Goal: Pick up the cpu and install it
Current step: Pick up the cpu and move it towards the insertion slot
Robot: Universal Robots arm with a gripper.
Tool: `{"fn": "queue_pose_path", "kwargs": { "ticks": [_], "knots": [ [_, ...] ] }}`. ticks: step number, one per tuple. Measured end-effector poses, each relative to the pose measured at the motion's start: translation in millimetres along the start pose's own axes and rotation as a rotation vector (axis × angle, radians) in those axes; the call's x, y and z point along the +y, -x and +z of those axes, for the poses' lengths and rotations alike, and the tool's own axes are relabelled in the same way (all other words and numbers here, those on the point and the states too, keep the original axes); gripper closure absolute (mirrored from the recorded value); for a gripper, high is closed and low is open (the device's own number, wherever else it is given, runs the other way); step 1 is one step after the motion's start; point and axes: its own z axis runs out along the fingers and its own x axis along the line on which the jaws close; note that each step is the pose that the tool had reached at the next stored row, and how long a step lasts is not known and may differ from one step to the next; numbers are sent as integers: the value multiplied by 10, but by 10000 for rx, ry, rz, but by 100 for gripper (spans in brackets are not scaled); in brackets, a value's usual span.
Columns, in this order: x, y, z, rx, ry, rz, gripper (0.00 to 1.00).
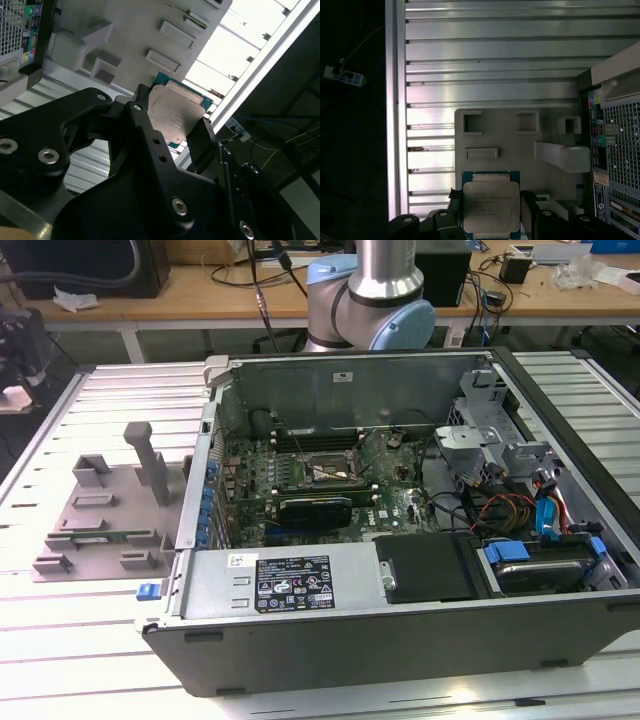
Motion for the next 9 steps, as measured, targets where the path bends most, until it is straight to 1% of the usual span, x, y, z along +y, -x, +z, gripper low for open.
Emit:
{"fn": "queue_pose_path", "kwargs": {
  "ticks": [2, 3, 4, 7, 9],
  "knots": [
    [5, 1, -69, 1, -1, 0, 45],
    [11, 2, -133, 0, 0, 0, 45],
    [13, 3, -168, 1, 0, 0, 45],
    [22, 5, -255, 1, -1, 0, 45],
    [24, 5, -292, 0, 0, 0, 45]
  ]
}}
